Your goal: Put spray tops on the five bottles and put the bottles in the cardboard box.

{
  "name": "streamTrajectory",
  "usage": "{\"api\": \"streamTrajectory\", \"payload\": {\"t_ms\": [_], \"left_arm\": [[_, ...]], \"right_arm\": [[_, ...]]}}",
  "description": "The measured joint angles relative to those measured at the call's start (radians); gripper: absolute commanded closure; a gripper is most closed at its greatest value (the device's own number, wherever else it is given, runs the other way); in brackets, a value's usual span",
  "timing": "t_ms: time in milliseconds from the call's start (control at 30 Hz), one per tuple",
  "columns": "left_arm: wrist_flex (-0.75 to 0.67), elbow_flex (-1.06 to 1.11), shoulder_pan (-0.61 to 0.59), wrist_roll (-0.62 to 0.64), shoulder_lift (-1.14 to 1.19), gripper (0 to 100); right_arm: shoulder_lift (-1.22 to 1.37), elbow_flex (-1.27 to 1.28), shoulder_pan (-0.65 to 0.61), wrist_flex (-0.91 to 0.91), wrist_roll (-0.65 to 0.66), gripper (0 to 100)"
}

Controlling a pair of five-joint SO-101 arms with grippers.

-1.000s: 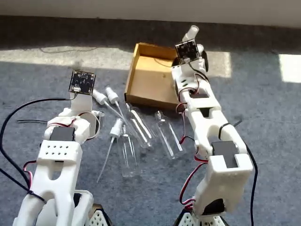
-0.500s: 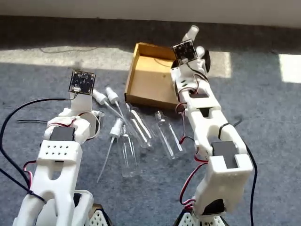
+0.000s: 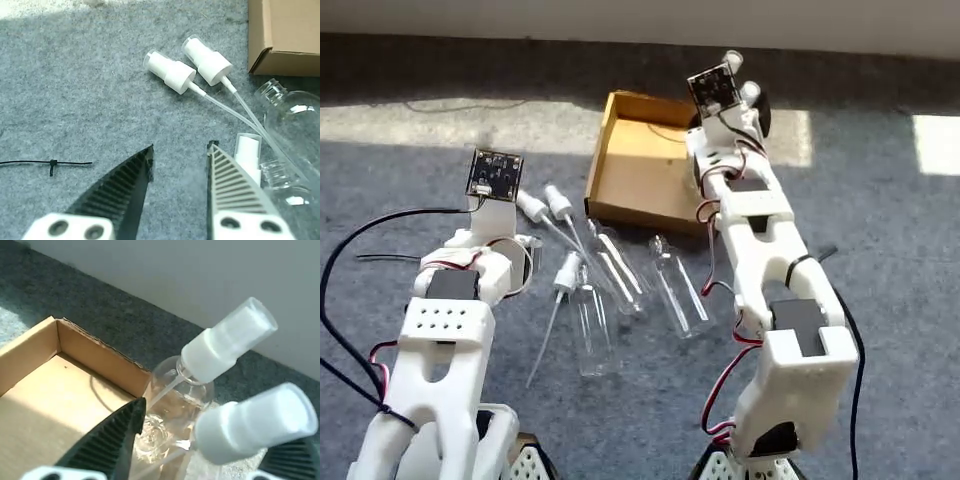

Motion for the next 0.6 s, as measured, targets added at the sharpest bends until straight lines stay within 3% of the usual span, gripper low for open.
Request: {"api": "streamTrajectory", "payload": {"t_ms": [600], "left_arm": [[0.000,0.000,0.000,0.000,0.000,83]], "right_arm": [[-0.020,-0.006,0.000,0.012,0.000,65.6]]}}
